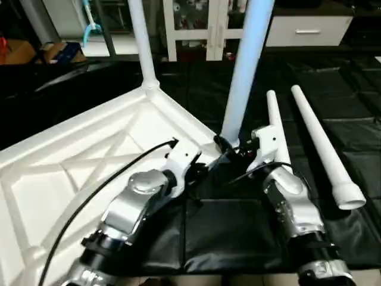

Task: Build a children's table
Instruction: Rotate leg to tighten

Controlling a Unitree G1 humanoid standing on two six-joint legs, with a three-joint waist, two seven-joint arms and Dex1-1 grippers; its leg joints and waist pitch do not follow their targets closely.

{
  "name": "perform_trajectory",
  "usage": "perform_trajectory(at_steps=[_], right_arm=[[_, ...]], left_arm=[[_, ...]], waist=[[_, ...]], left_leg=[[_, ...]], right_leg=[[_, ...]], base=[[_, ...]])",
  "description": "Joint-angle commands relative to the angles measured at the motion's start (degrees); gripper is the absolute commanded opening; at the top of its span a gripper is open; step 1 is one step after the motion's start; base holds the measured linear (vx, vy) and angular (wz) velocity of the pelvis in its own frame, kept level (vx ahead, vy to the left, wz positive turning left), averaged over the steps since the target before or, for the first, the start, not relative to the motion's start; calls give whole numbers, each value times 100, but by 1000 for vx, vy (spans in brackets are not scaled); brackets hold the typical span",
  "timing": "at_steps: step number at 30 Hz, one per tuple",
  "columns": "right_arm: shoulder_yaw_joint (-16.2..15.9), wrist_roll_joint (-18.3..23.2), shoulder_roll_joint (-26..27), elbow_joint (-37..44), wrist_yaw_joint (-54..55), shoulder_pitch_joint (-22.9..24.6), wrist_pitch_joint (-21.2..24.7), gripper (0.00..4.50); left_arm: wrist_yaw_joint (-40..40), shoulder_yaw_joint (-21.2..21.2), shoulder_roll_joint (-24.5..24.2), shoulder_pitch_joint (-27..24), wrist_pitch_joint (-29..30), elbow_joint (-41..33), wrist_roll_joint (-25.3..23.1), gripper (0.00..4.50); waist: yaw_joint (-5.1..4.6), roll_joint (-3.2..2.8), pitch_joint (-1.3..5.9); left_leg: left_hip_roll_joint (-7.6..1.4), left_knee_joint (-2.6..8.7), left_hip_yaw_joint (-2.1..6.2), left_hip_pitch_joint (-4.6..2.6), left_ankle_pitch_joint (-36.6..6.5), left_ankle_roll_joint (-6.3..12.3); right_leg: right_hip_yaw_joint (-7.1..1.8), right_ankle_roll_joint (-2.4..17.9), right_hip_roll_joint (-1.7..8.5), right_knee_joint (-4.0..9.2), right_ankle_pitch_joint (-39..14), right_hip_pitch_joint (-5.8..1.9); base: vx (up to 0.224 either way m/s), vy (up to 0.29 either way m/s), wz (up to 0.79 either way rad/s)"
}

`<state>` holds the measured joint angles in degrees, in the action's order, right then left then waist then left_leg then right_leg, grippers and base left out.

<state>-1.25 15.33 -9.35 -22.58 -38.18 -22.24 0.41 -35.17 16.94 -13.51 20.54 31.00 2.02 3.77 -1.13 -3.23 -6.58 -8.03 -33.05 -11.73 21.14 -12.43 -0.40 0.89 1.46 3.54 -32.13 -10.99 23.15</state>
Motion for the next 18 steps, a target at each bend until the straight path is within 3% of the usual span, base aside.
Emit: perform_trajectory(at_steps=[1, 3, 5, 7, 8, 9, 12, 14, 15, 18], right_arm=[[-338, 192, -267, 443, -745, 39, 316, 379], [-336, 217, -365, 500, -853, 47, 364, 397], [-315, 273, -553, 595, -1086, 61, 444, 397], [-304, 357, -1204, 809, -1889, 107, 631, 397], [-304, 357, -1204, 809, -1889, 107, 631, 397], [-332, 320, -1374, 811, -2084, 107, 641, 397], [-459, 252, -1731, 781, -2498, 80, 689, 397], [-541, 163, -1877, 681, -2699, 32, 643, 397], [-558, 140, -1902, 652, -2735, 19, 621, 397], [-669, 92, -2042, 498, -2983, -75, 605, 397]], left_arm=[[-711, 425, -325, -343, 67, -146, 136, 0], [-800, 441, -398, -397, 83, -221, 173, 0], [-982, 469, -551, -494, 35, -335, 231, 0], [-1502, 515, -1064, -785, -1, -639, 379, 0], [-1502, 515, -1064, -785, -1, -639, 379, 0], [-1604, 511, -1181, -837, -2, -672, 398, 0], [-1764, 439, -1341, -893, -12, -708, 439, 0], [-1793, 399, -1385, -886, -3, -710, 443, 0], [-1794, 396, -1393, -882, -3, -707, 437, 0], [-1797, 425, -1445, -847, -7, -706, 453, 0]], waist=[[50, 63, 255], [62, 46, 262], [82, 32, 289], [141, 23, 357], [158, 19, 371], [184, 11, 388], [227, 56, 411], [249, 49, 396], [265, 48, 374], [266, 48, 317]], left_leg=[[-548, 521, 297, -40, -1327, 450], [-543, 498, 257, -90, -1281, 503], [-551, 479, 250, -108, -1068, 532], [-538, 382, 252, -89, -141, 883], [-529, 350, 249, -98, 115, 985], [-509, 285, 205, -163, 552, 1196], [-481, 217, 236, -66, 951, 1500], [-504, 221, 242, -59, 789, 1529], [-524, 239, 243, -75, 548, 1474], [-551, 300, 235, -91, -137, 1161]], right_leg=[[-245, 1121, 520, 376, -1604, -180], [-245, 1218, 507, 384, -1564, -134], [-247, 1285, 497, 356, -1273, -150], [-218, 1526, 462, 160, 120, -221], [-207, 1576, 445, 116, 480, -219], [-201, 1654, 405, 65, 1074, -156], [-209, 1665, 458, -45, 1762, -249], [-186, 1649, 458, -22, 1463, -242], [-172, 1655, 451, 23, 987, -226], [-185, 1644, 469, 138, -212, -225]], base=[[0, 0, 0], [32, -10, 2], [71, -15, 5], [95, -1, 2], [108, 1, 4], [55, 1, 4], [72, -9, 5], [0, 0, 0], [0, 0, 0], [0, 0, 0]])
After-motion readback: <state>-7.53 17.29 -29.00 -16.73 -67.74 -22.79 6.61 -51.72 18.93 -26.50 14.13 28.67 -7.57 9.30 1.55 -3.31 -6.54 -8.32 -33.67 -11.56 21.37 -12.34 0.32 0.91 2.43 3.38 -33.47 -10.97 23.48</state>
